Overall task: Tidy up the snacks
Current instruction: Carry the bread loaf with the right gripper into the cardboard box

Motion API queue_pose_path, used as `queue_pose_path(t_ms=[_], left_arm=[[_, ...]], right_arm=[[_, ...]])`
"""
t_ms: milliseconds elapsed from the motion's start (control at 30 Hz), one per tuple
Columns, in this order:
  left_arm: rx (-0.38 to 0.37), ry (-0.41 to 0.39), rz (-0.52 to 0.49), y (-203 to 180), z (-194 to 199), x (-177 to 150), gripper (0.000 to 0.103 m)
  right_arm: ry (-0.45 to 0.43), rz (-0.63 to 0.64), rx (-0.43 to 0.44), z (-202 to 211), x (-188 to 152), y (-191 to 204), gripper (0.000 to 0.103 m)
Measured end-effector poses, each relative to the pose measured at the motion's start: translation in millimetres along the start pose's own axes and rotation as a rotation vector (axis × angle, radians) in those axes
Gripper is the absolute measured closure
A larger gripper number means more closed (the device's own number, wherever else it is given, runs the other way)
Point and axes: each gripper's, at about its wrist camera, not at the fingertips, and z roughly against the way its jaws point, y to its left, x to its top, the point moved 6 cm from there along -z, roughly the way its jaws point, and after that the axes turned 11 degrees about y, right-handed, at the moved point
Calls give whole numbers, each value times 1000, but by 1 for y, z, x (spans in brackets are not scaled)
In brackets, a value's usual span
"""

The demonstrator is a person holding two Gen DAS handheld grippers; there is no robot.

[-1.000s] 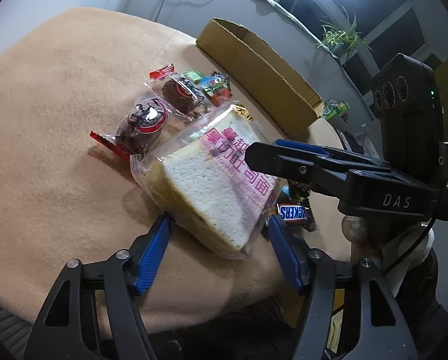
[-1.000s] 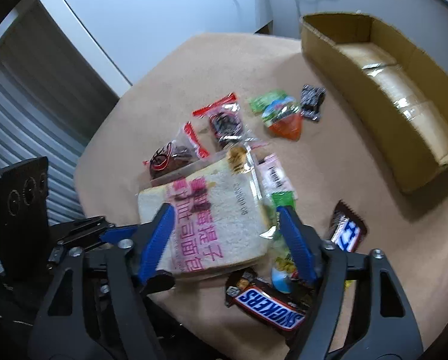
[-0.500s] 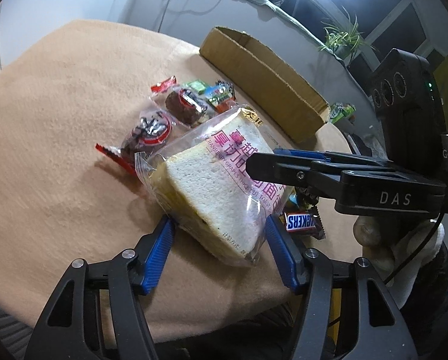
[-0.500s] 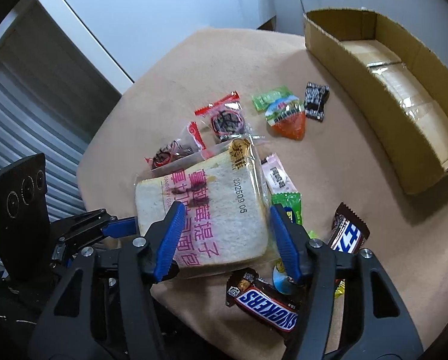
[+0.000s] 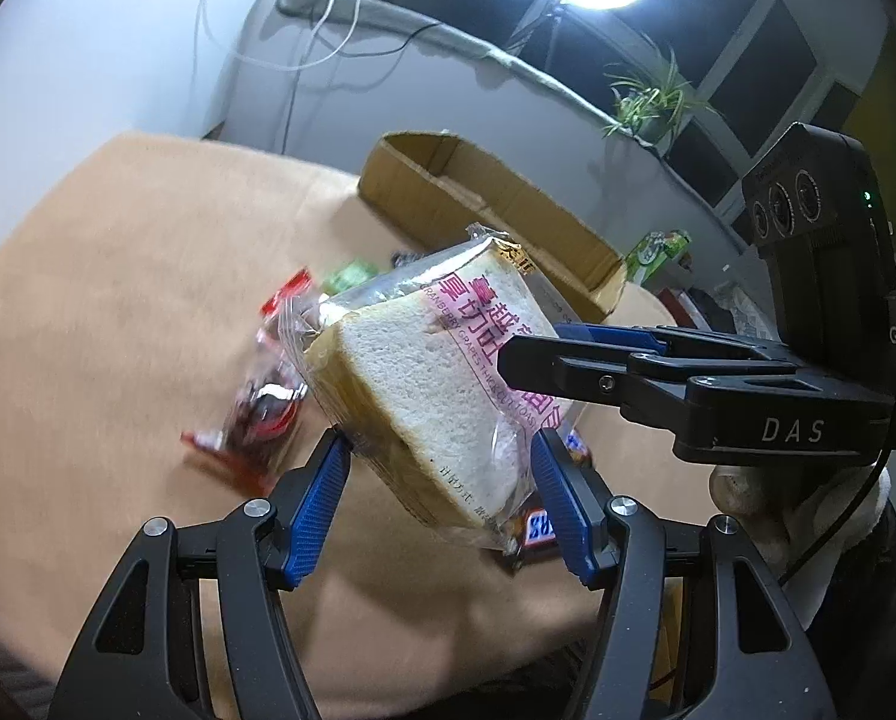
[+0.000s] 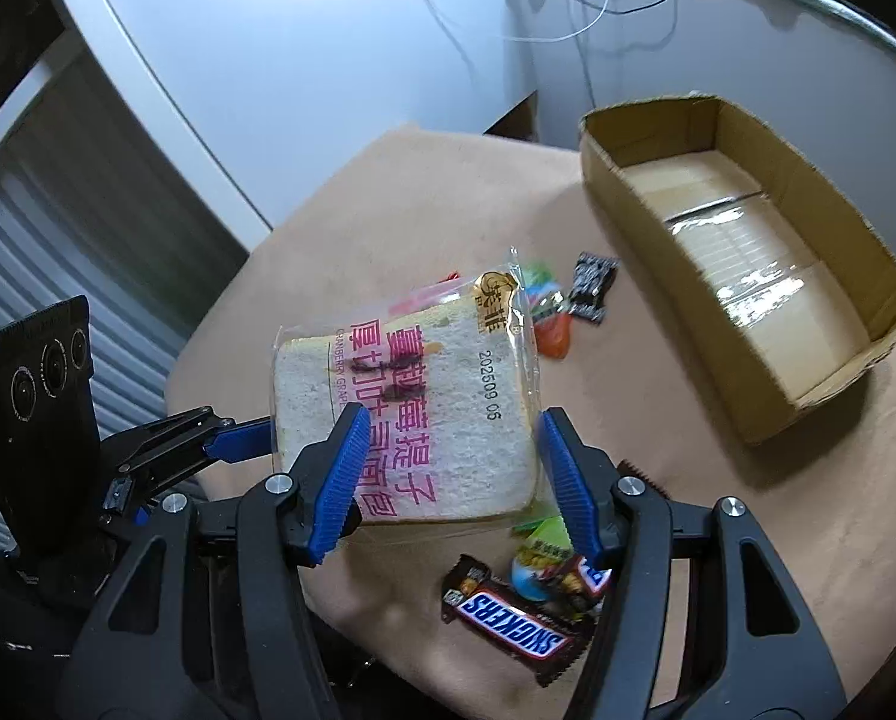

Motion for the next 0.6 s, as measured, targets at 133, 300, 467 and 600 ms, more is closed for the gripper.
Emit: queue_pose_path(t_ms=[133, 300, 467, 600], left_arm=[[-3, -21, -35, -9, -2, 18, 41], [1, -57, -73, -20, -3, 42, 41], [-7, -67, -100, -33, -14, 68, 41], [-22, -57, -116, -41, -26, 85, 41]], right_arm=[[-32, -13, -13, 14, 8, -8, 42], [-68, -30, -30, 29, 19, -22, 42], [-93, -71, -43, 38, 30, -47, 42], [-103, -108, -55, 42, 40, -68, 42]])
